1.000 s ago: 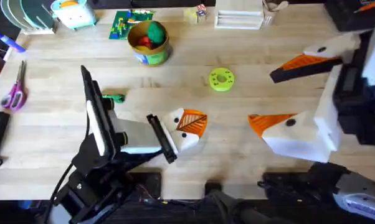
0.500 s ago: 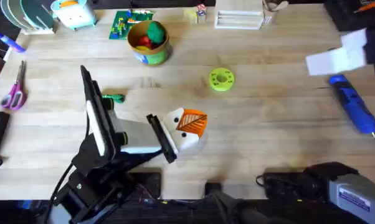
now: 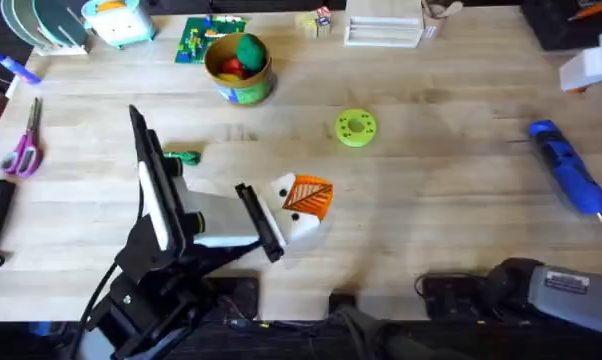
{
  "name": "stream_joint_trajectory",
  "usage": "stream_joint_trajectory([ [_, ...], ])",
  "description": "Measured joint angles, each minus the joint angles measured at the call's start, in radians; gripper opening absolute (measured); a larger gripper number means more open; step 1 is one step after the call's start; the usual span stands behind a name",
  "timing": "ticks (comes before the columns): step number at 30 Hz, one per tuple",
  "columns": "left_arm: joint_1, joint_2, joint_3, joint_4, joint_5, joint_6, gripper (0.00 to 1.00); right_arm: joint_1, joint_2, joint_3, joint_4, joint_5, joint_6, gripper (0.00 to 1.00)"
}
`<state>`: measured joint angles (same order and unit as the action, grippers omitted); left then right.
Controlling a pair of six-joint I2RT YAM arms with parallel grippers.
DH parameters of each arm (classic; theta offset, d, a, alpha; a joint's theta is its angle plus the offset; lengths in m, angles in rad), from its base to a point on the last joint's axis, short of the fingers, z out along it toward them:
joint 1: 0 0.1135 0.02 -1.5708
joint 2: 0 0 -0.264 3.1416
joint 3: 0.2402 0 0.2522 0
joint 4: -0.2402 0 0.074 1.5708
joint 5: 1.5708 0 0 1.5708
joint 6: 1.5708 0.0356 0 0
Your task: Pick up the gripper from the table and insert it into the empty holder that is missing its gripper. Then pick up a screw, insert it into the mounting hole, and use the screwdriver to tighten it. Finally, clean up the table by picking up the vegetable and placing it into the bucket.
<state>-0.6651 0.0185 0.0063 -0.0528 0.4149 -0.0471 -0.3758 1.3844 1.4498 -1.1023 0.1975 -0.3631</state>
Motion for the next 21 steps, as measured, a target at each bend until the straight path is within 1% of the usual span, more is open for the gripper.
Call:
stream_joint_trajectory([
  [3,0.0,0.0,0.0,0.0,0.0,0.0,0.018,-0.071,0.106,0.0,0.003,-0.012,-0.014,0.992],
  [6,0.0,0.0,0.0,0.0,0.0,0.0,0.018,-0.111,0.194,-0.001,0.009,-0.02,-0.058,0.992],
  [13,0.0,0.0,0.0,0.0,0.0,0.0,0.018,-0.124,0.347,-0.001,0.037,-0.031,-0.242,0.99],
  [18,0.0,0.0,0.0,0.0,0.0,0.0,0.018,-0.146,0.449,-0.001,0.066,-0.03,-0.292,0.992],
  [21,0.0,0.0,0.0,0.0,0.0,0.0,0.018,-0.153,0.482,-0.001,0.06,-0.03,-0.303,0.992],
])
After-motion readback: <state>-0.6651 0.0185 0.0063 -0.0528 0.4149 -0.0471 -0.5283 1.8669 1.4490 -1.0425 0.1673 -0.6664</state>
